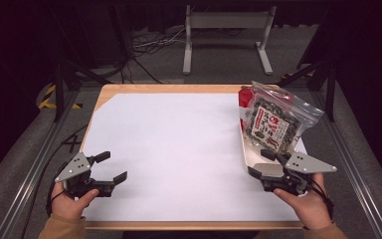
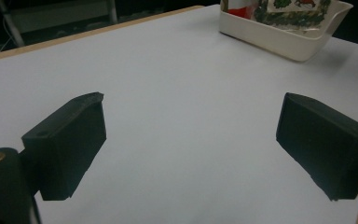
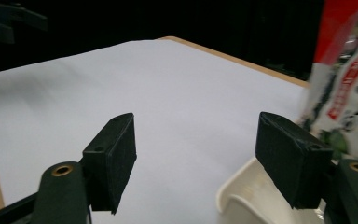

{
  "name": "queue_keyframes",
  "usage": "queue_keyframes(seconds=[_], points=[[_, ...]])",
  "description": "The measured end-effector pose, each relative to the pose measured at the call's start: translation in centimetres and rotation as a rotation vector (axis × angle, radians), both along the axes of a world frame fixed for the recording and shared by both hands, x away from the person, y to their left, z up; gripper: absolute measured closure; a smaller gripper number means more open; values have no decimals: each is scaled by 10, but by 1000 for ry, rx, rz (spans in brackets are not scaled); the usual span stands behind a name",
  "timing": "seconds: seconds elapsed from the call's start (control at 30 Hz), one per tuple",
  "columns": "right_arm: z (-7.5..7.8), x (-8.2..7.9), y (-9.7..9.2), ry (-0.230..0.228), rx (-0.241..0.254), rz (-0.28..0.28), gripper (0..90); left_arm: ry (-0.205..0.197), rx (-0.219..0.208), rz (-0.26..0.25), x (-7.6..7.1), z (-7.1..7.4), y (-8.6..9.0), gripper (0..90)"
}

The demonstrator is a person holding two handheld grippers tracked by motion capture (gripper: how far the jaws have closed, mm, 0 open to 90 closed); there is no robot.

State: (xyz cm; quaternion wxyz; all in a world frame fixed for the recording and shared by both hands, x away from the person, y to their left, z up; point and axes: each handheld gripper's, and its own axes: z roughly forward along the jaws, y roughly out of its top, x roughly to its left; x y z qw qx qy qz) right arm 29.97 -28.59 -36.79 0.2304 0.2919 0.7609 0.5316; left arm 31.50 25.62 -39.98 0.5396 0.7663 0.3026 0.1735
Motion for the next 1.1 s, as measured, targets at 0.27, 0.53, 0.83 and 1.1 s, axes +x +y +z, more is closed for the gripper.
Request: queue_keyframes(seconds=[0.27,0.53,0.83,1.1], points=[[-21,8,20,39,17,58,295,-2,-11,-40,-3,-3,-5,84],[-41,9,36,49,1,101,294,0,-7,-75,-3,-6,-10,79],[-66,12,52,70,-46,77,293,14,14,-92,0,-13,-15,79],[-78,14,55,77,-79,47,287,21,26,-105,2,-20,-20,77]])
